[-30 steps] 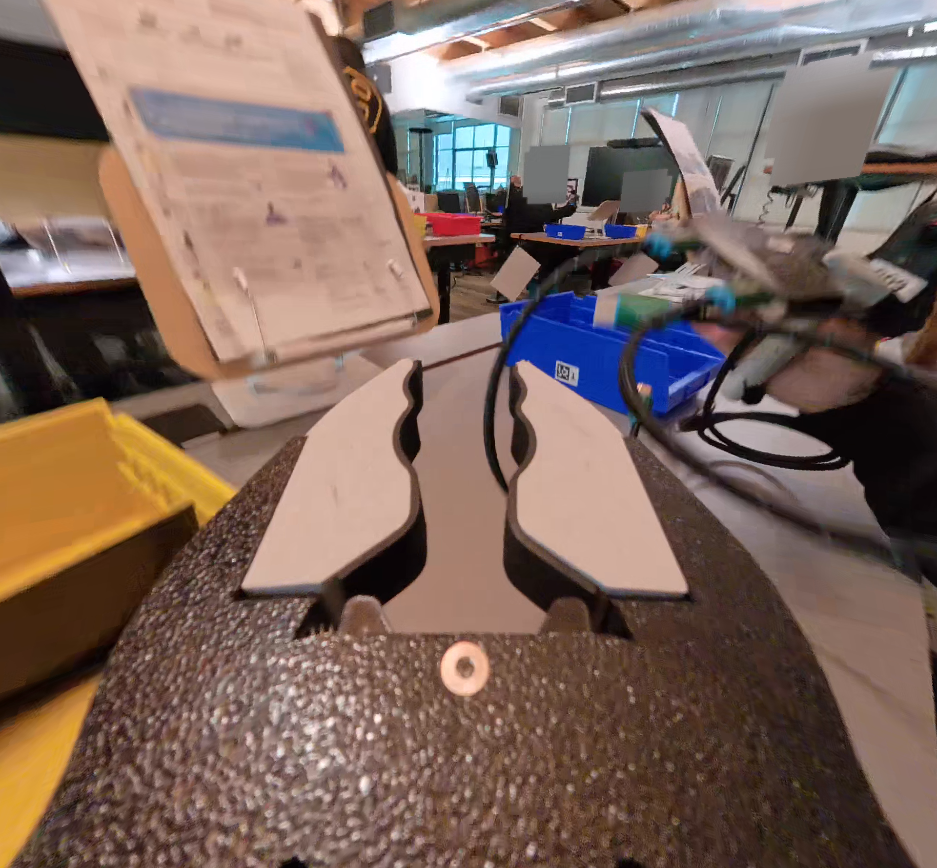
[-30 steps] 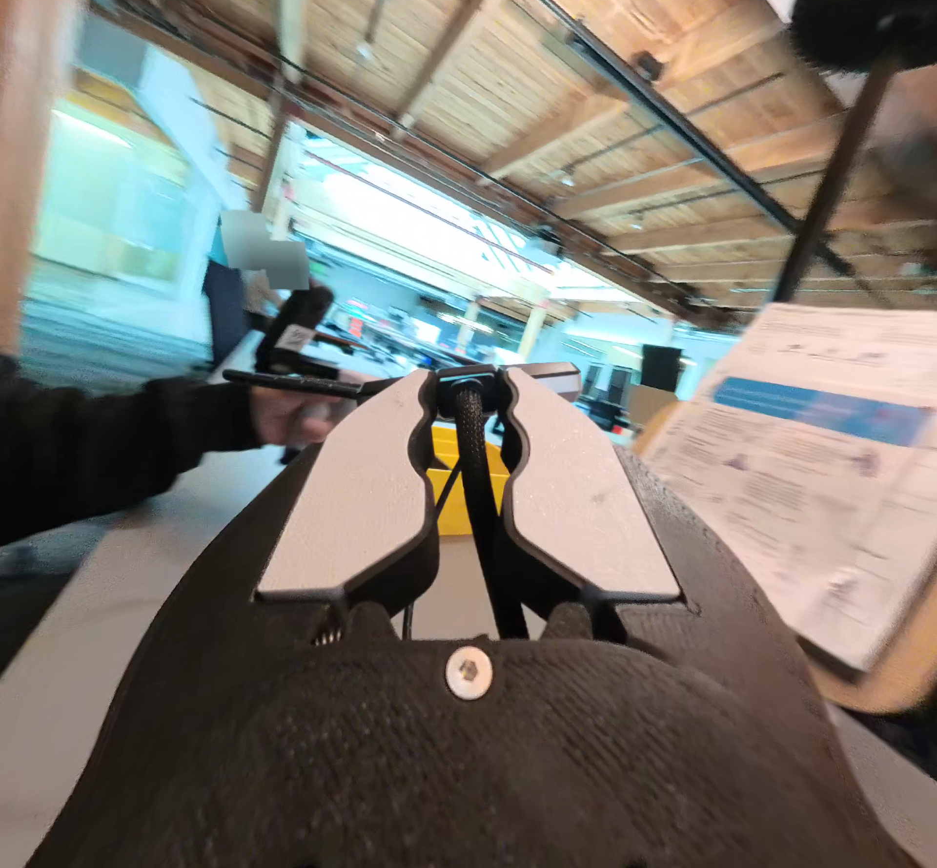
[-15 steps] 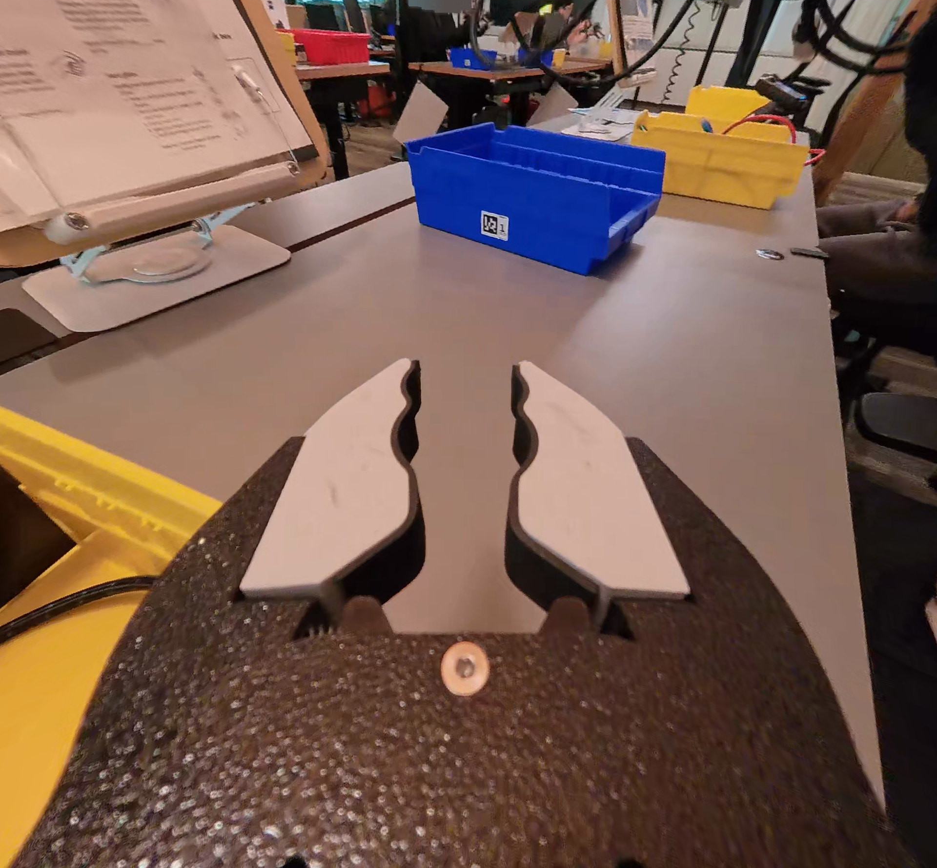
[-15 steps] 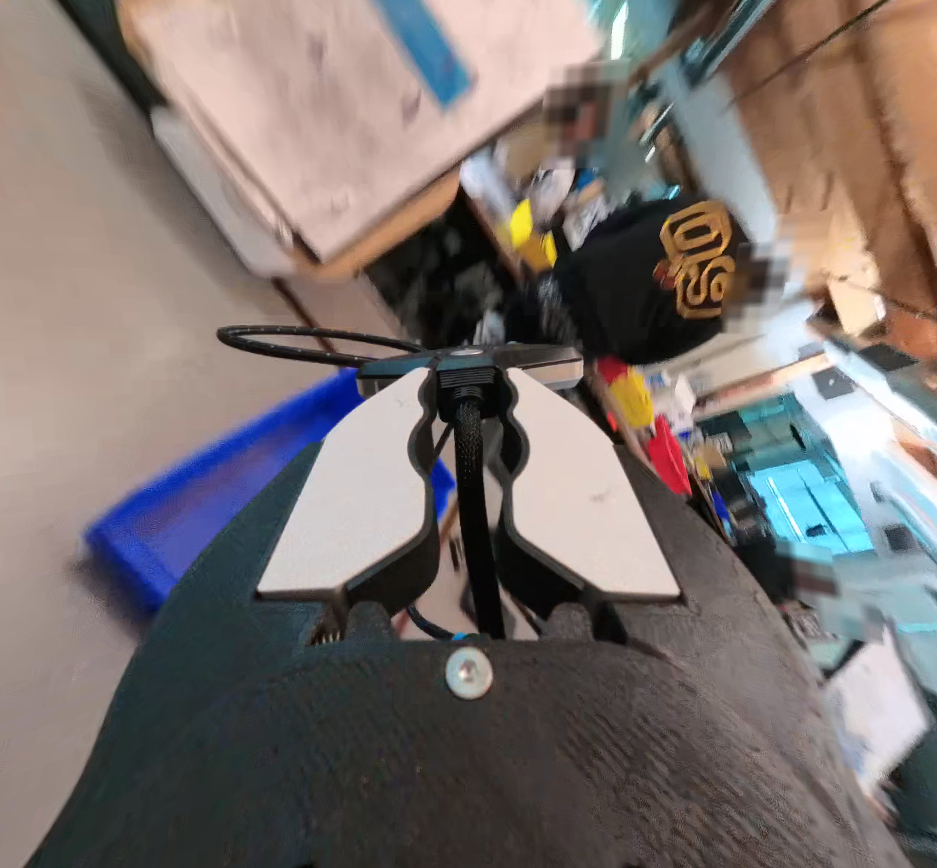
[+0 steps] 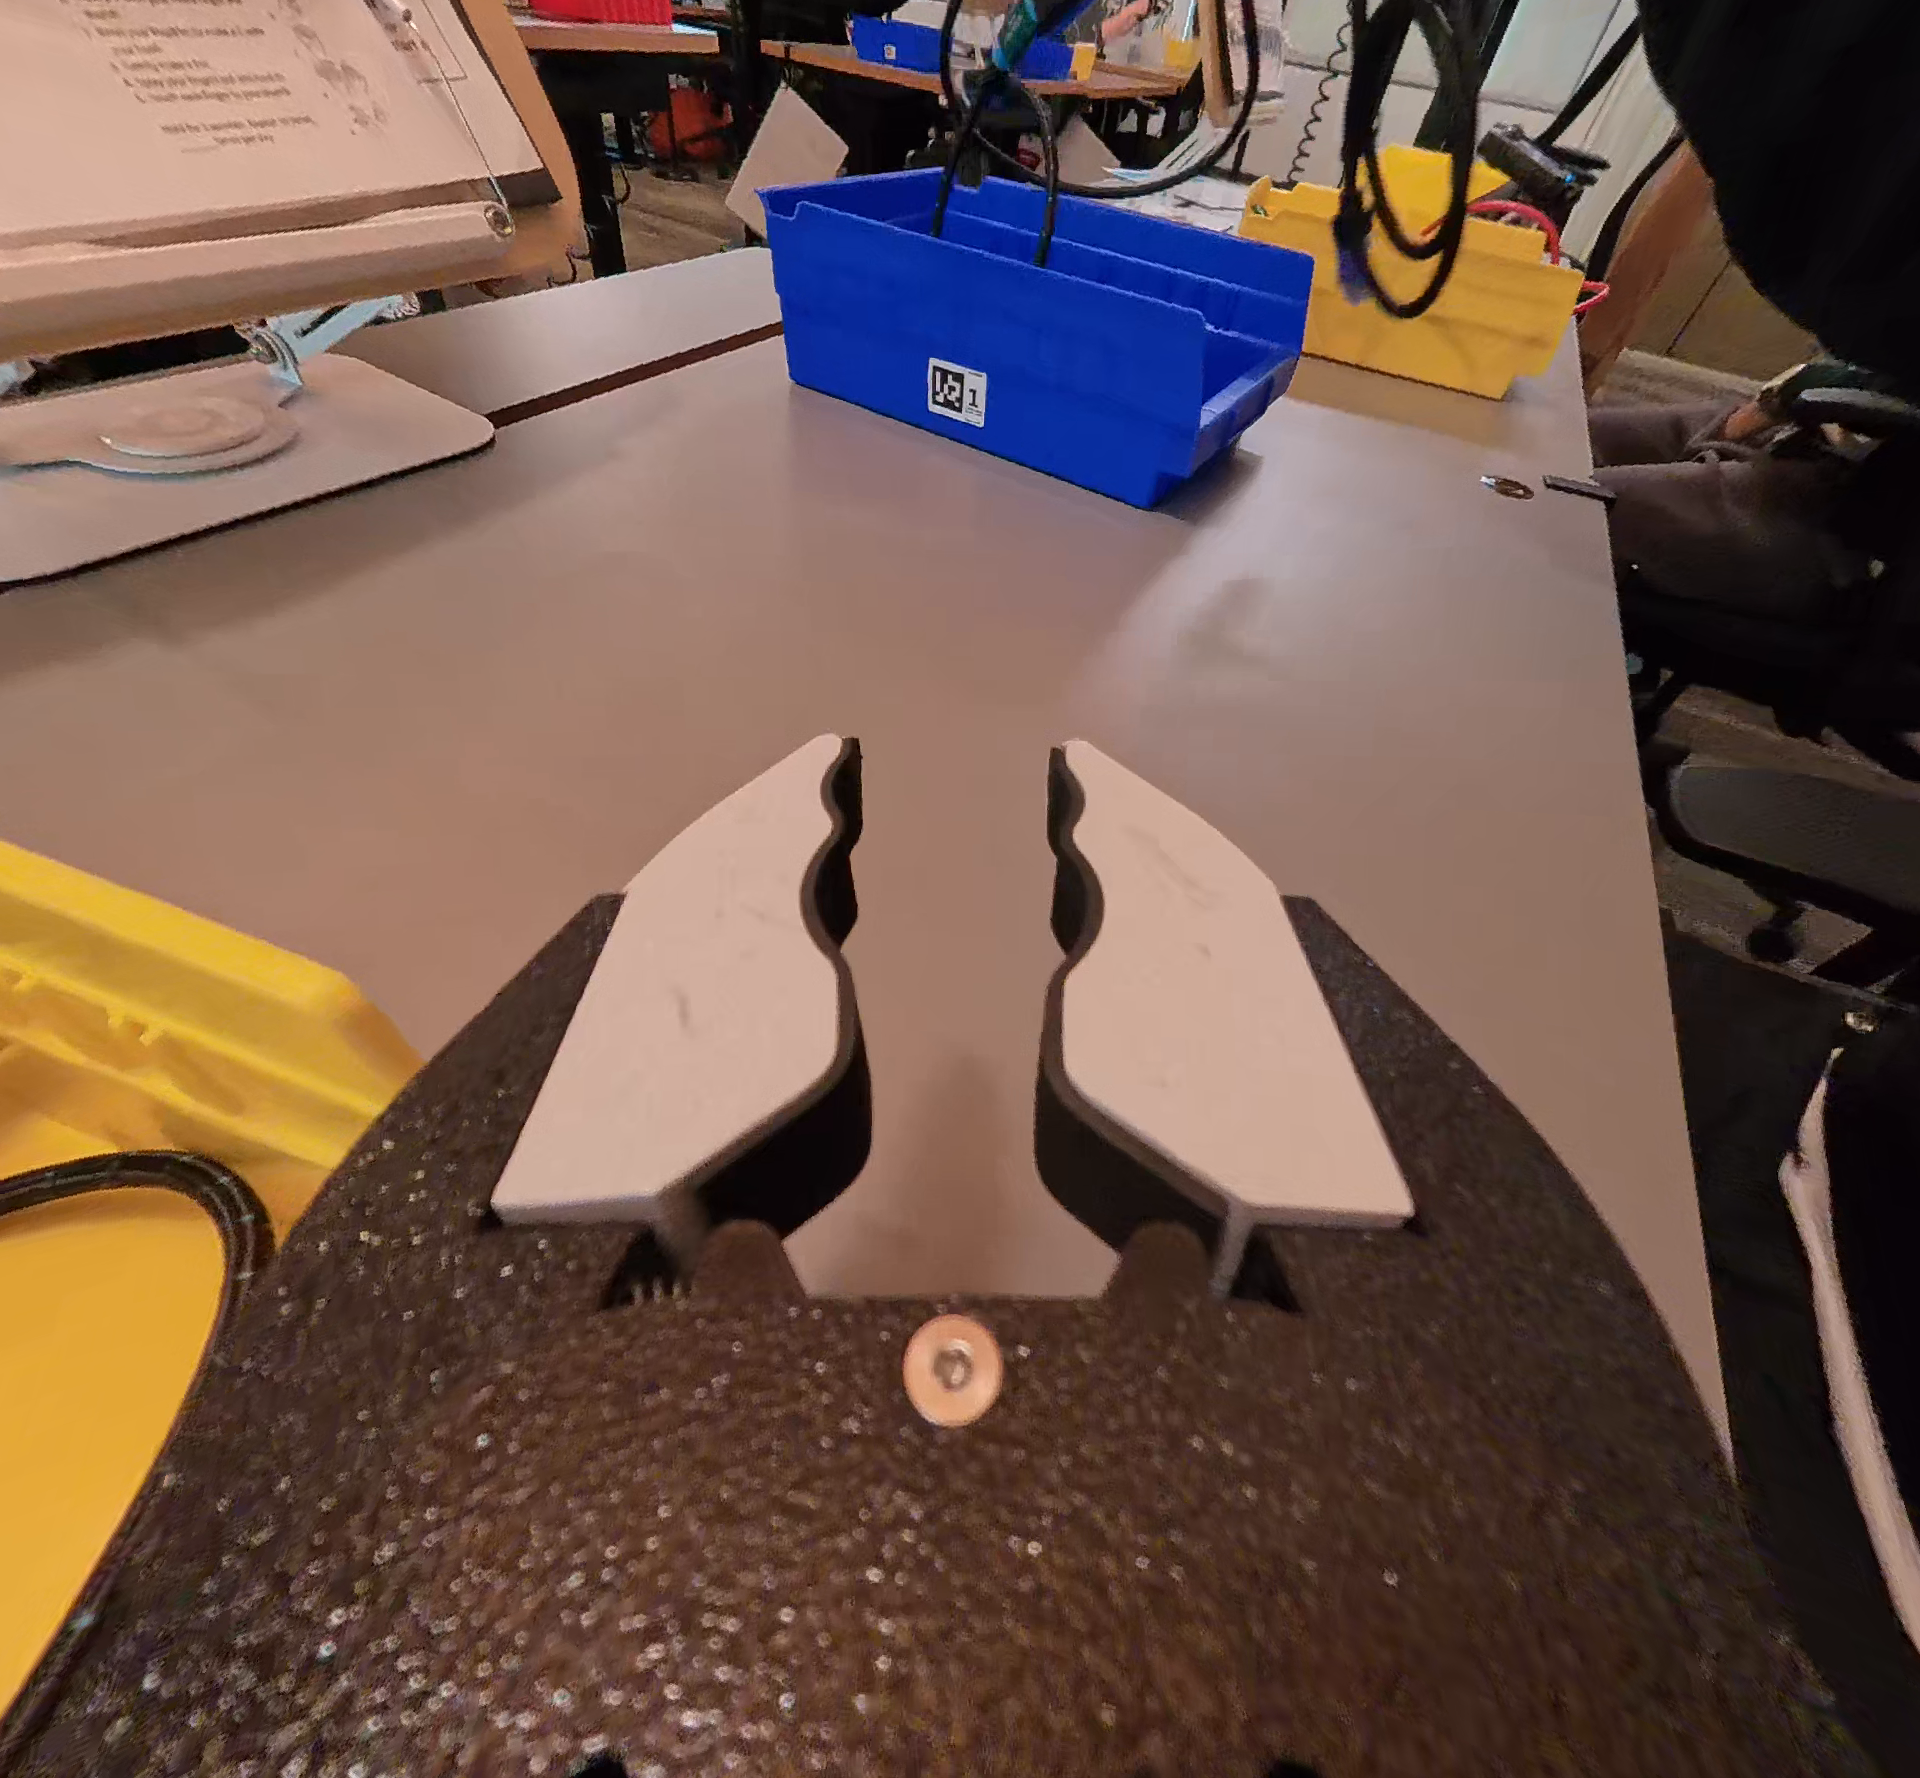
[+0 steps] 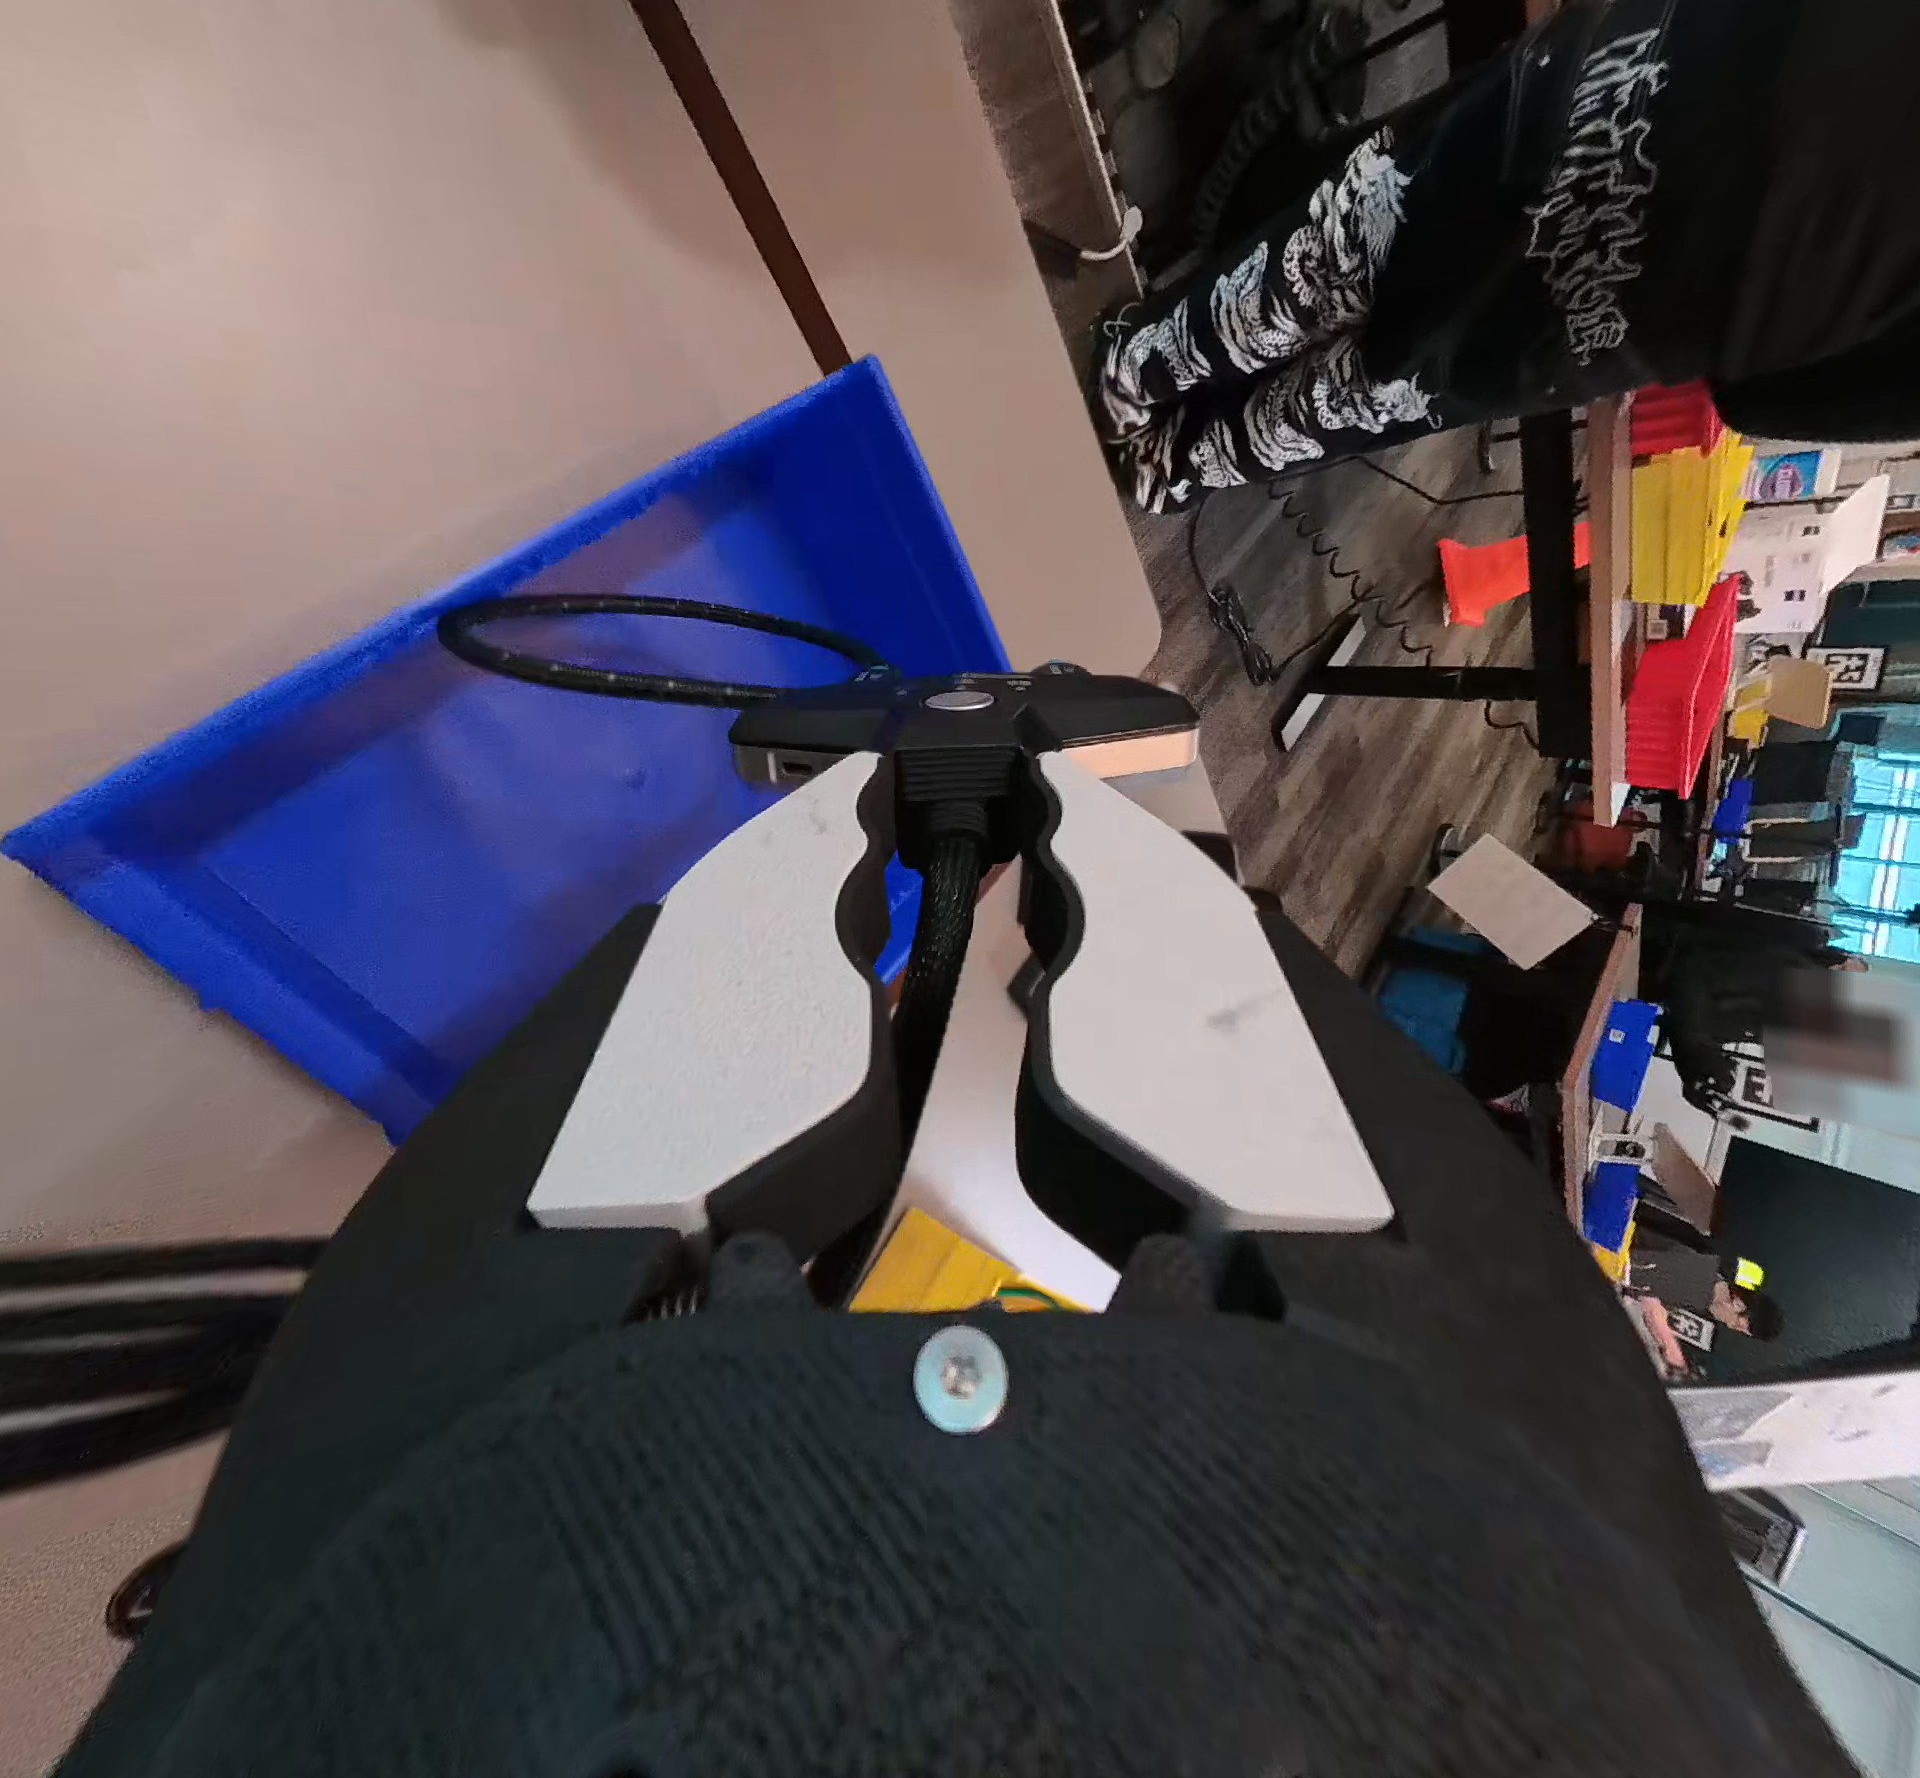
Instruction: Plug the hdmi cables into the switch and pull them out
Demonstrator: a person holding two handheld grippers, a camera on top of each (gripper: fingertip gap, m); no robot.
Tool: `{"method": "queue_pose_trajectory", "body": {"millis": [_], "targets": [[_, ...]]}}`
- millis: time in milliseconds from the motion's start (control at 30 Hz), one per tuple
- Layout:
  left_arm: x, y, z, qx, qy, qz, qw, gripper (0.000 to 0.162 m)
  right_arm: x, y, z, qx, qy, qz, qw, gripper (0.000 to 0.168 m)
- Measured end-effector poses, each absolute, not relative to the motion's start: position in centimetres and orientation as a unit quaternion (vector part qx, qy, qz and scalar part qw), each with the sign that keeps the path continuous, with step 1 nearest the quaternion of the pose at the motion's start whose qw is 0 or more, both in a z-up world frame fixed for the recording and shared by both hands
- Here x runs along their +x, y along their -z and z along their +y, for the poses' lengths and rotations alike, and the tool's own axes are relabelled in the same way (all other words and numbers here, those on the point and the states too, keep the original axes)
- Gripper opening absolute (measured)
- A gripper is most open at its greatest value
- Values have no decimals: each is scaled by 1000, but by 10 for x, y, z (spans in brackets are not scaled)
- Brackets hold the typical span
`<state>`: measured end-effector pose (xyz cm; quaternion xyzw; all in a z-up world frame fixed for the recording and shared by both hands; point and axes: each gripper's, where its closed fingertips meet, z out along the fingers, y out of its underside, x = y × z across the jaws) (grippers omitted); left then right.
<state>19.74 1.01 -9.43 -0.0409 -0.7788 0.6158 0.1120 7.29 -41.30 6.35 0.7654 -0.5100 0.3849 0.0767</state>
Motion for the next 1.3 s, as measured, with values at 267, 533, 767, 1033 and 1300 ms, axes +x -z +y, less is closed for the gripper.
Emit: {"method": "queue_pose_trajectory", "body": {"millis": [267,533,767,1033,1300], "targets": [[195,111,3,-46,-618,-770,154,33,107,-74,-415,773,-410,-477,78,23],[205,104,6,-12,-637,-746,194,32,116,-50,-458,745,-465,-476,45,24],[208,98,9,7,-649,-726,228,26,119,-17,-471,714,-568,-404,62,23],[201,100,7,-7,-641,-733,230,25,93,16,-477,678,-608,-411,53,24],[200,101,7,-5,-641,-732,231,25,63,21,-478,671,-528,-515,-79,41]]}}
